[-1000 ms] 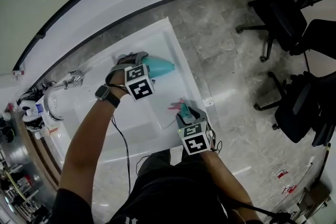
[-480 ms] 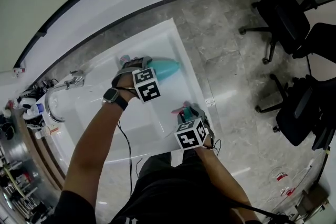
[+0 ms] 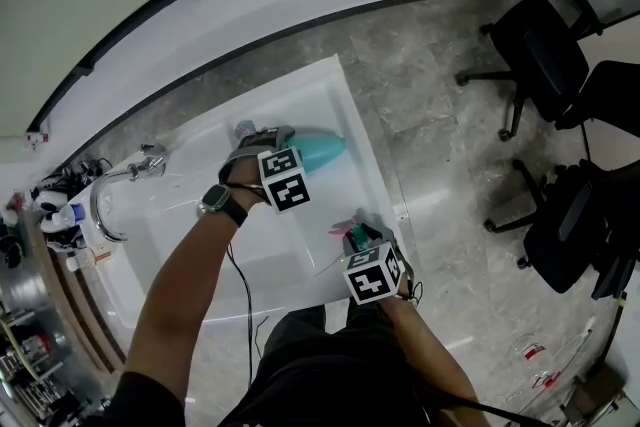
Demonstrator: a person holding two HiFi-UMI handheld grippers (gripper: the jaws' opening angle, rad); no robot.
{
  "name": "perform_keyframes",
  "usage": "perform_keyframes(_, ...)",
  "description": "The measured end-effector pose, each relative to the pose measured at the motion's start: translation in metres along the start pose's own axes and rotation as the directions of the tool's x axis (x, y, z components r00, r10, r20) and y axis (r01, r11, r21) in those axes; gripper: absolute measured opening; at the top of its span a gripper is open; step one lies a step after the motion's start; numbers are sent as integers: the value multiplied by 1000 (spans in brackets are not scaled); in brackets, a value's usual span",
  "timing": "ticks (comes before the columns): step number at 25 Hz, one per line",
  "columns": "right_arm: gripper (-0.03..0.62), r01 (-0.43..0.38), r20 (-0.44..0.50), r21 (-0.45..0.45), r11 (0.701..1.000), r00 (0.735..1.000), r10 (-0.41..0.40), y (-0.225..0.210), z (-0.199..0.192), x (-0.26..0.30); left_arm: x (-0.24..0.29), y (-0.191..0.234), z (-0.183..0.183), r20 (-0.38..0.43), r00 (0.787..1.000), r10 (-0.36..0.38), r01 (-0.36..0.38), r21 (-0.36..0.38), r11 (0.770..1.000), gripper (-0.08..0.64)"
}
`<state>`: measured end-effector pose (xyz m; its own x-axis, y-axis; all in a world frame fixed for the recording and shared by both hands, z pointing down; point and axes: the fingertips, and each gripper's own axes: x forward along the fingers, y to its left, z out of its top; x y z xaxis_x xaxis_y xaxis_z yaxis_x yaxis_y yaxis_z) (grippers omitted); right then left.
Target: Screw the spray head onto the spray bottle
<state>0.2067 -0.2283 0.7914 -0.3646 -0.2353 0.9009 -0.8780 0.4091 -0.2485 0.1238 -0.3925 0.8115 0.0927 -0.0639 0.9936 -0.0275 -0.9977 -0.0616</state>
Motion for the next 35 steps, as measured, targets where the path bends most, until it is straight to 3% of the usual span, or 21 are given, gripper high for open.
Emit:
perform_keyframes(8,153,-26,57,-28,999,998,27,10,13,-30,-40,-8,-1,65,997,29,-25,-58,998,439)
perform_keyframes(16,153,-22,170,-51,998,985,30,39,37,-108,-125,-38,-15,127,987,96,-85,-90,992,439)
perform_keyframes(23,153,9,292,-99,995,956,20,83,59,-182,-212,-68,-35,179,965,190,-165,-143,976,439)
perform_keyframes(35,153,68,406,-178,982,914,11,155,55,-245,-303,-121,-72,221,918,329,-295,-176,939,439)
